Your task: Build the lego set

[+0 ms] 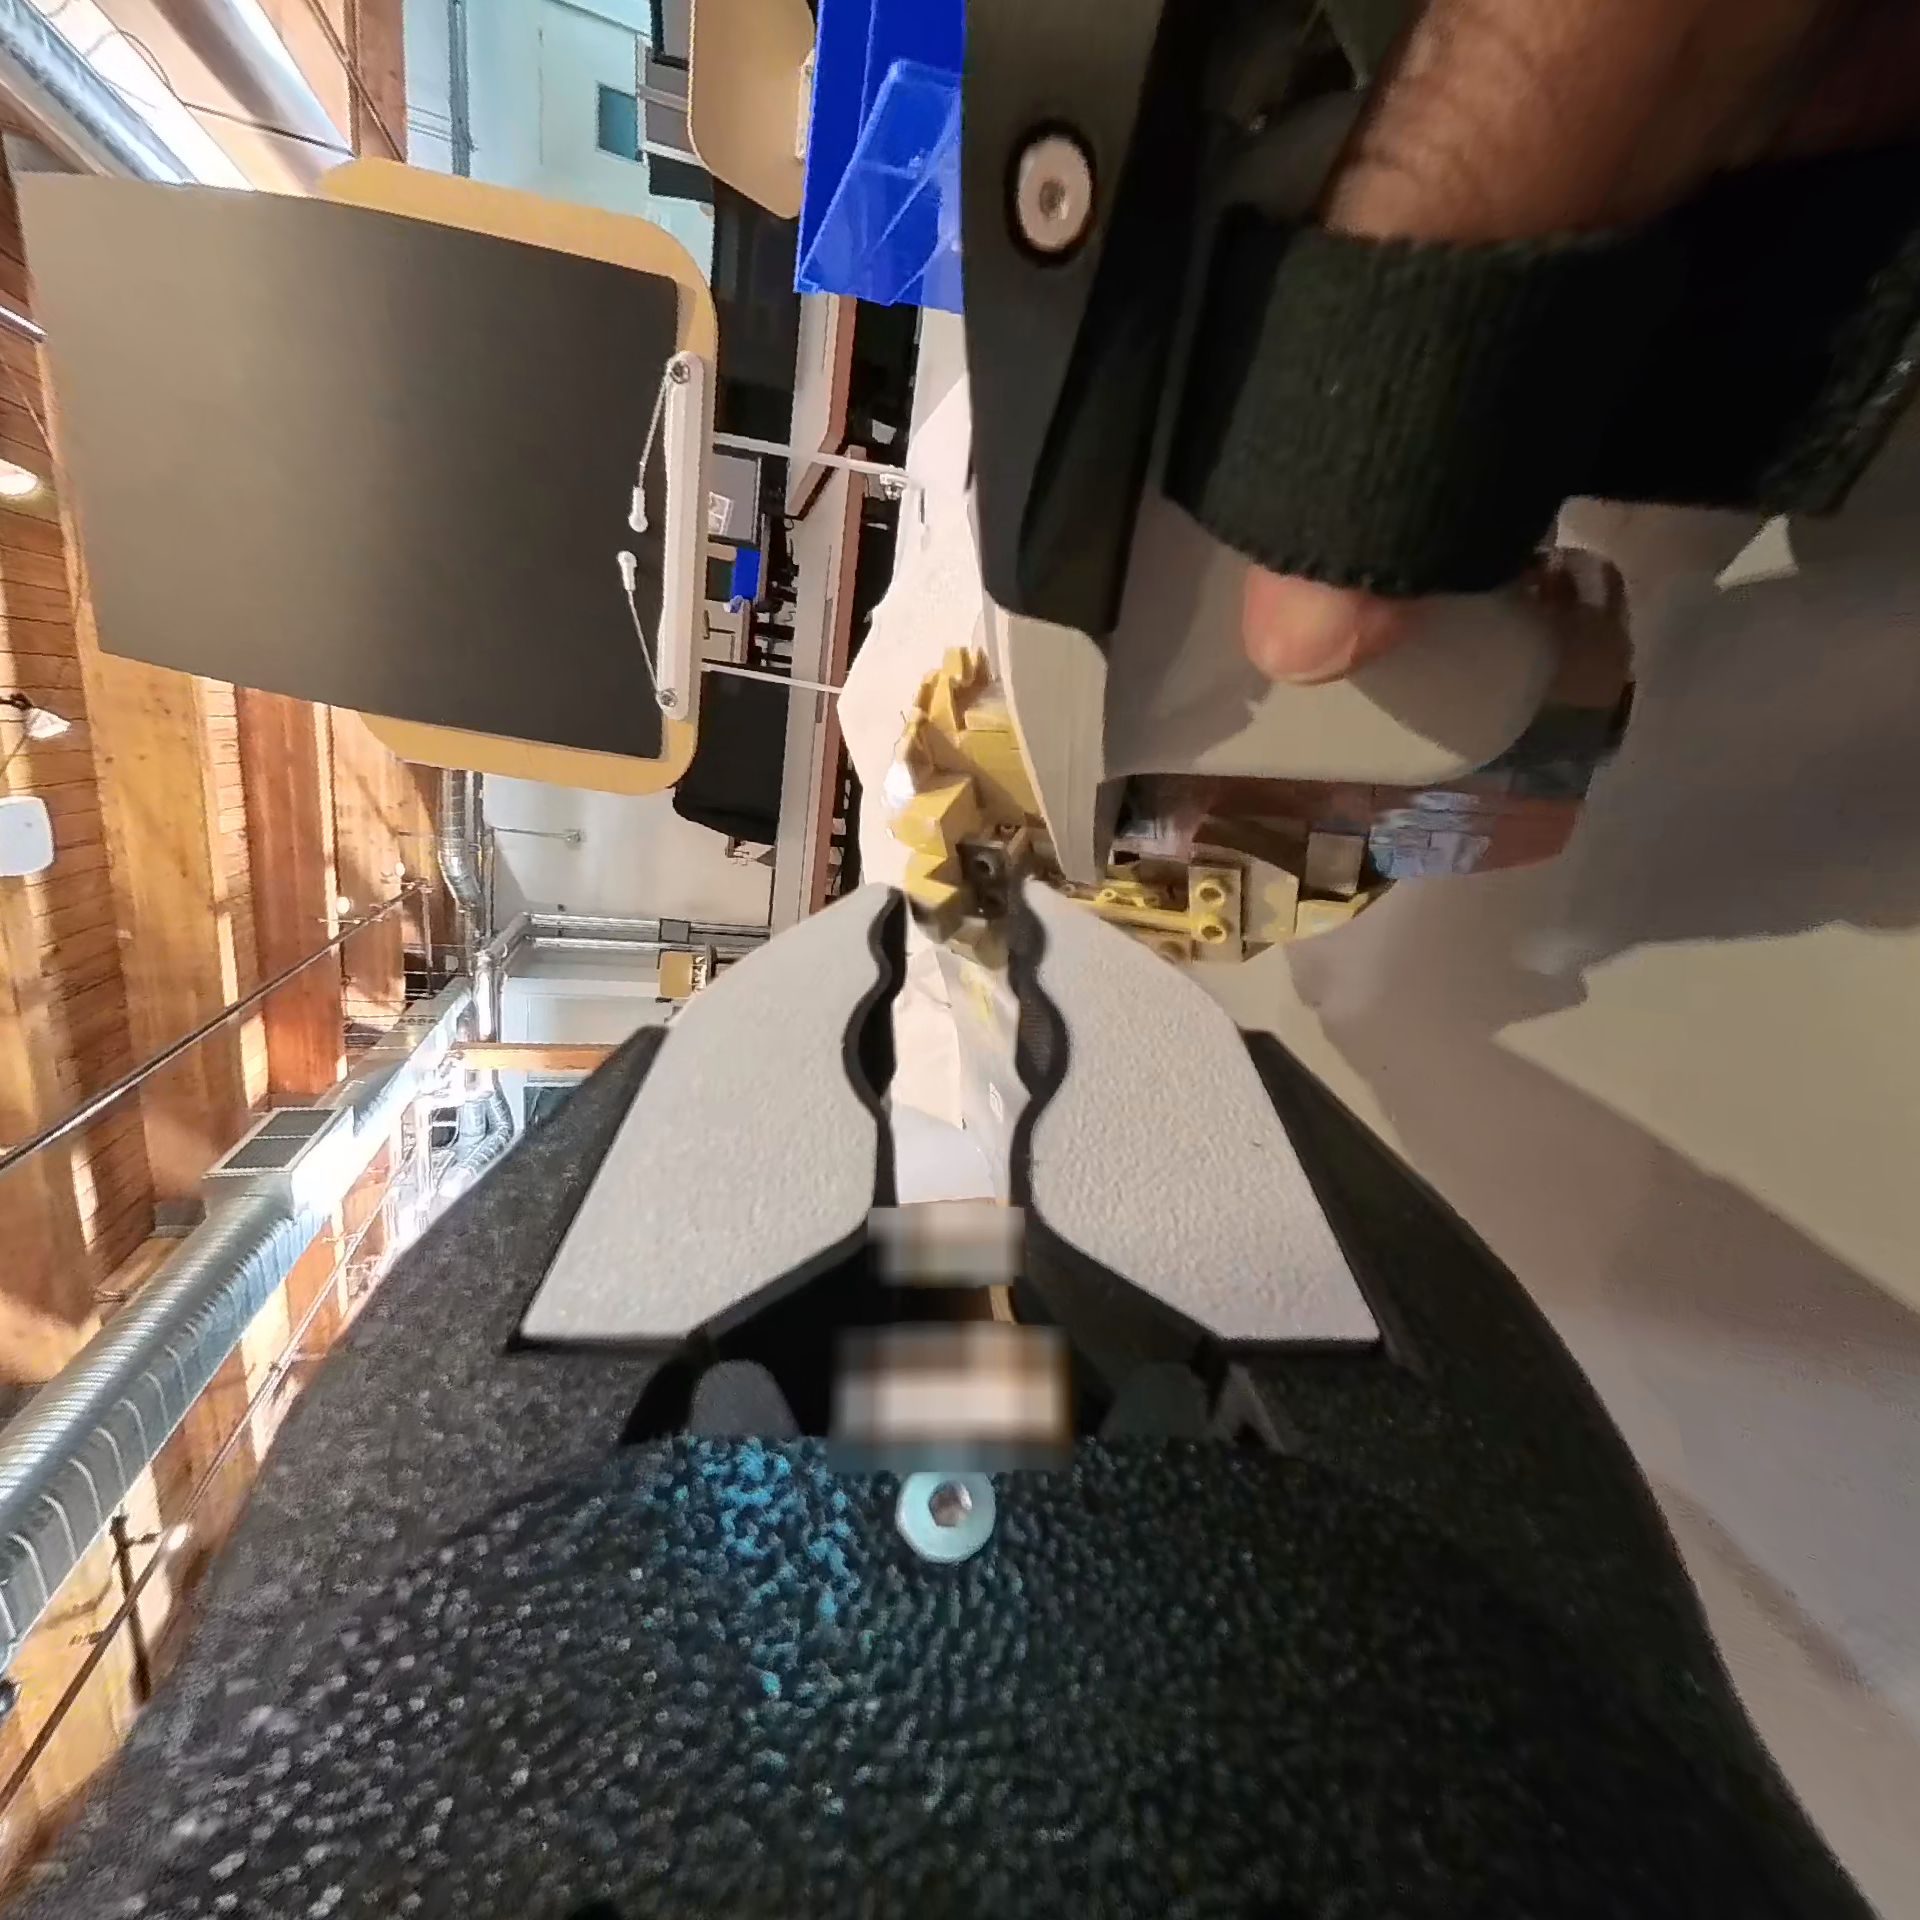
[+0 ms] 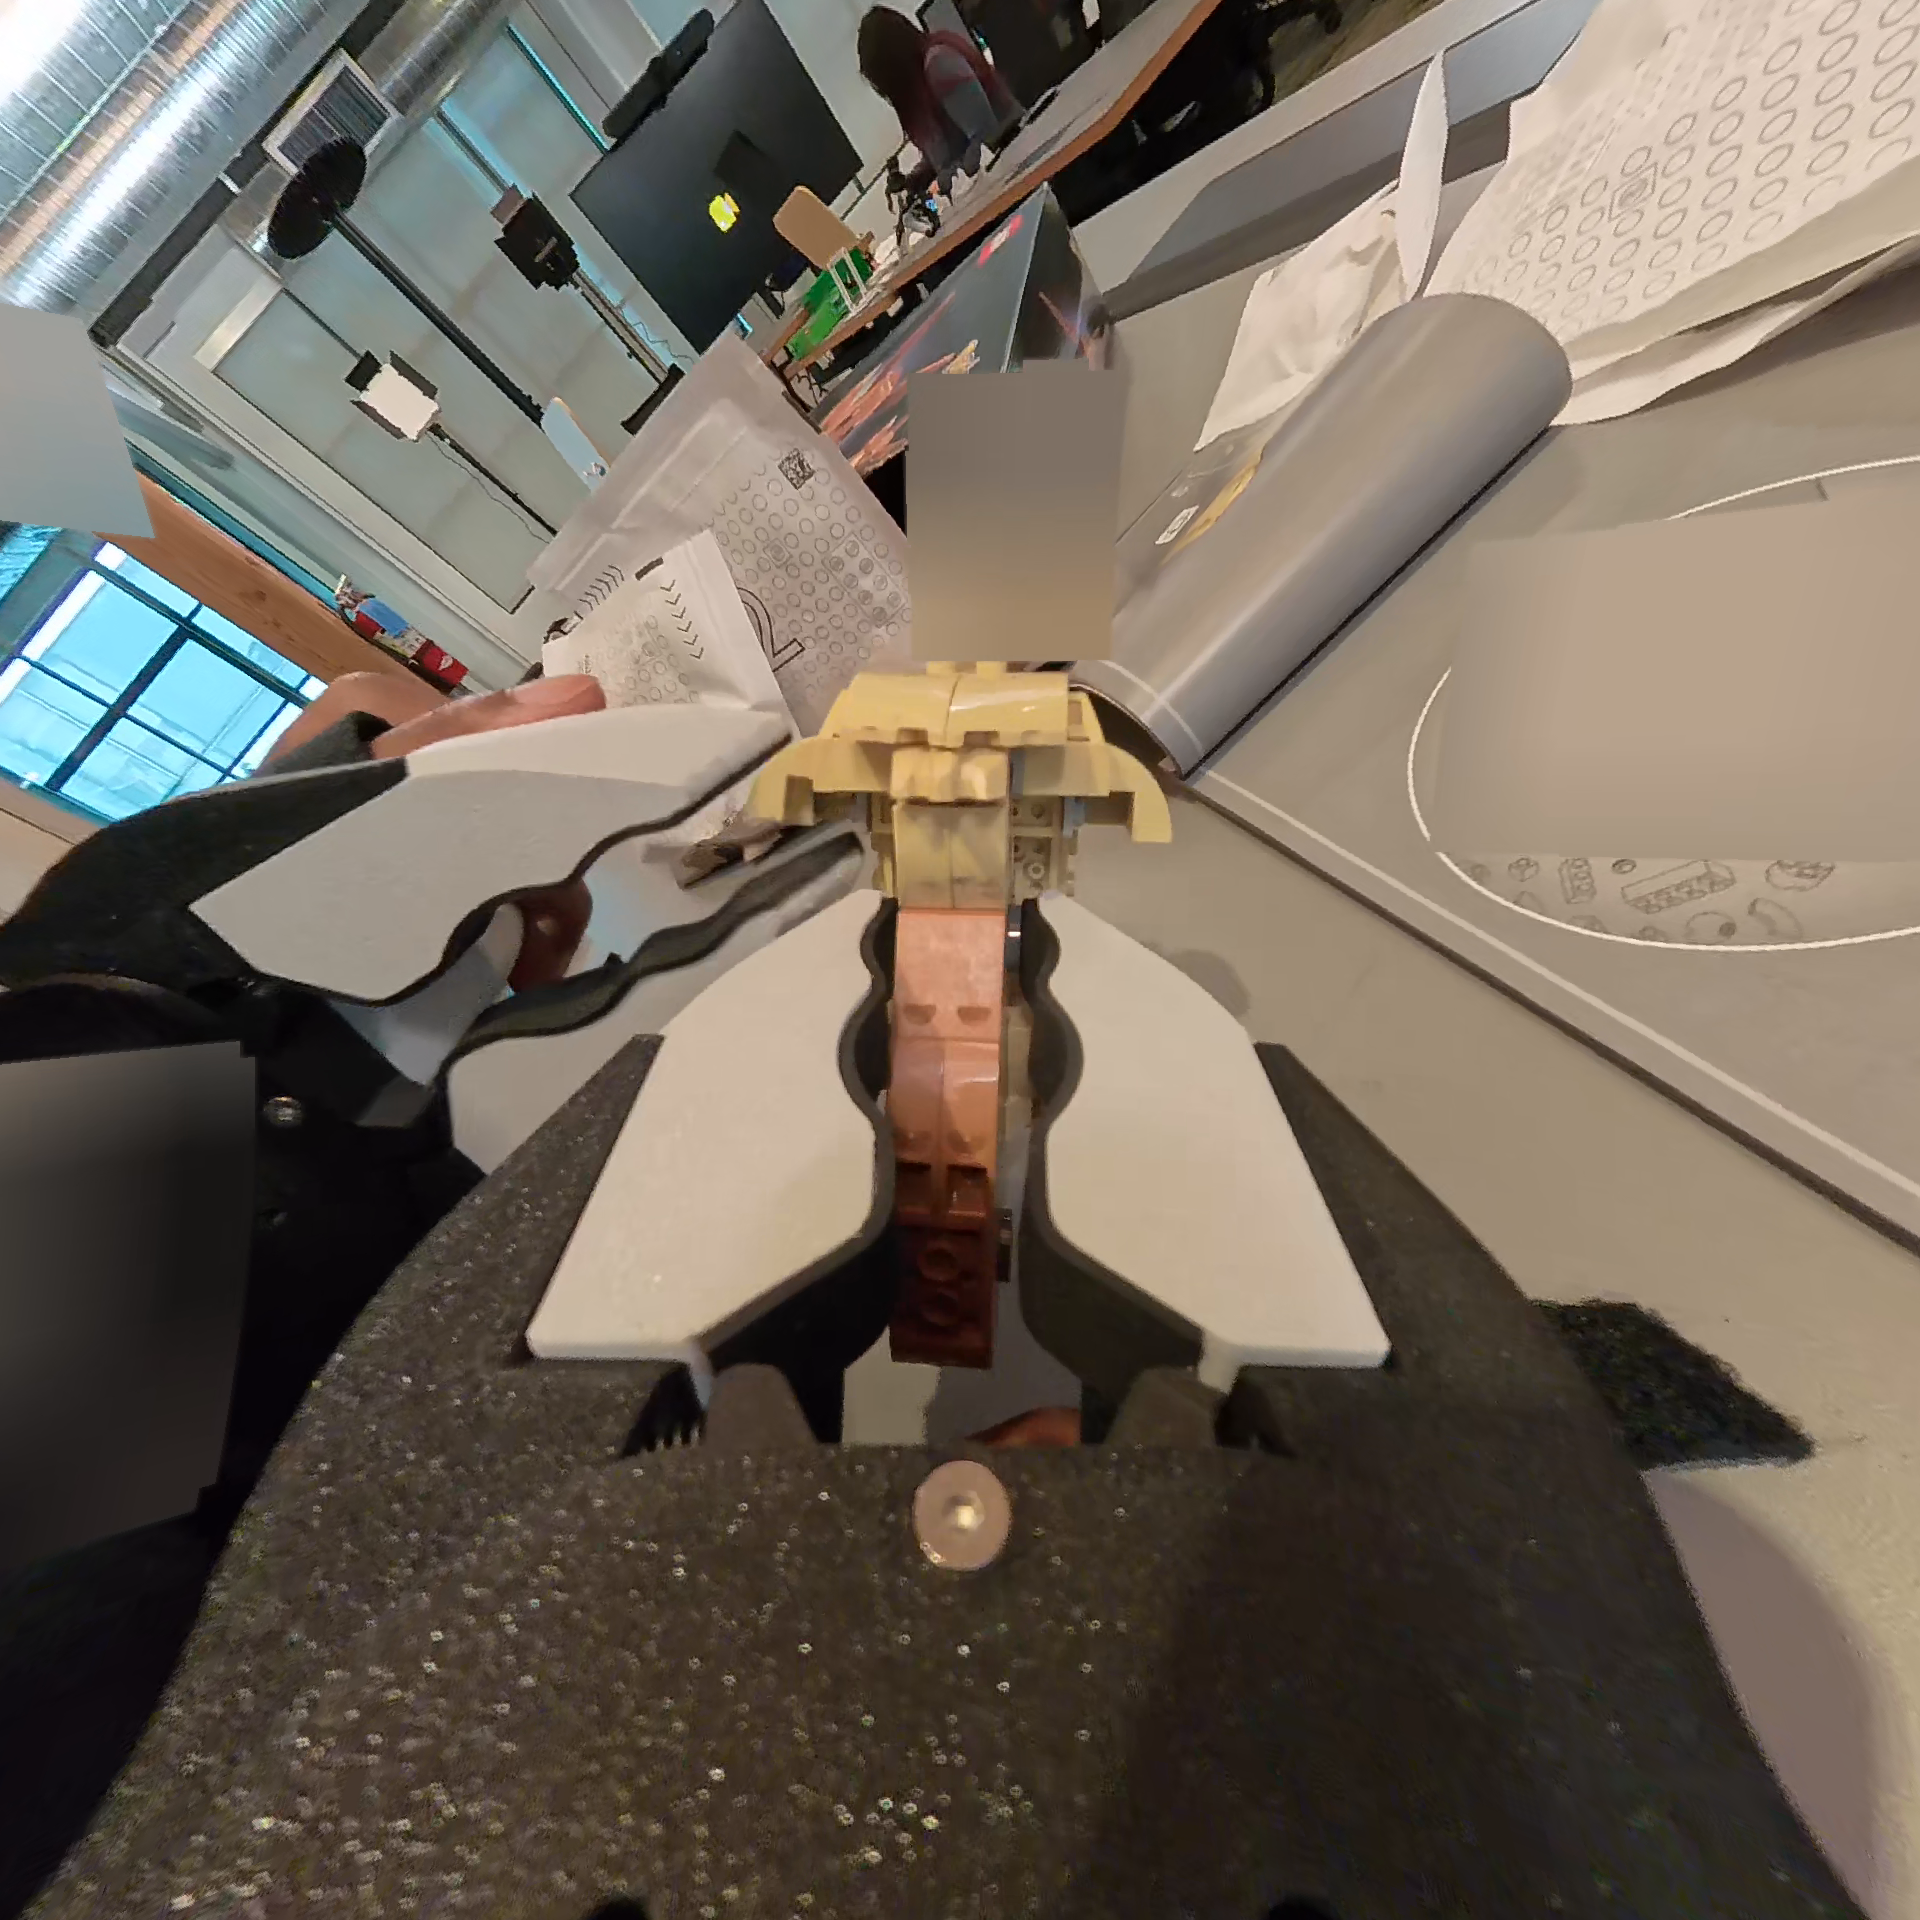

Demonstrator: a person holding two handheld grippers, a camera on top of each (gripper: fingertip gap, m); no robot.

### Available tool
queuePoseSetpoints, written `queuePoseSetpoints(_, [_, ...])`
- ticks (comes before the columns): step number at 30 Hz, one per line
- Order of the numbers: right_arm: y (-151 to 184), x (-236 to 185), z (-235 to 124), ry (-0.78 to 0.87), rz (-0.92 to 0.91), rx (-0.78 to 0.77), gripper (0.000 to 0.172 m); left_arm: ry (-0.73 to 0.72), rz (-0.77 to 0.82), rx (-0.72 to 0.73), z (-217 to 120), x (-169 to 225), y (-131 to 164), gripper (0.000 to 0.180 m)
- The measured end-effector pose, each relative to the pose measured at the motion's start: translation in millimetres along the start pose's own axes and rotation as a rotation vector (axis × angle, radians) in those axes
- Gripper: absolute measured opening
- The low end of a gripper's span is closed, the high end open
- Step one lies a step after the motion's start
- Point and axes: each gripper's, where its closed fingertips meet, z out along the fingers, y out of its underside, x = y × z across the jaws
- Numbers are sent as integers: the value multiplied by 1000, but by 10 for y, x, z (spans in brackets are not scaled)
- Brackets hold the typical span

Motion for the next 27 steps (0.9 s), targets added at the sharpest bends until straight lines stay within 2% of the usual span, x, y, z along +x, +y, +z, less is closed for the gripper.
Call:
queuePoseSetpoints(20, [33,6,21,-7,18,-29,22,27,-73,-15,-5,10,63,19])
queuePoseSetpoints(27, [64,8,33,-10,24,-51,22,48,-34,3,-15,37,45,18])
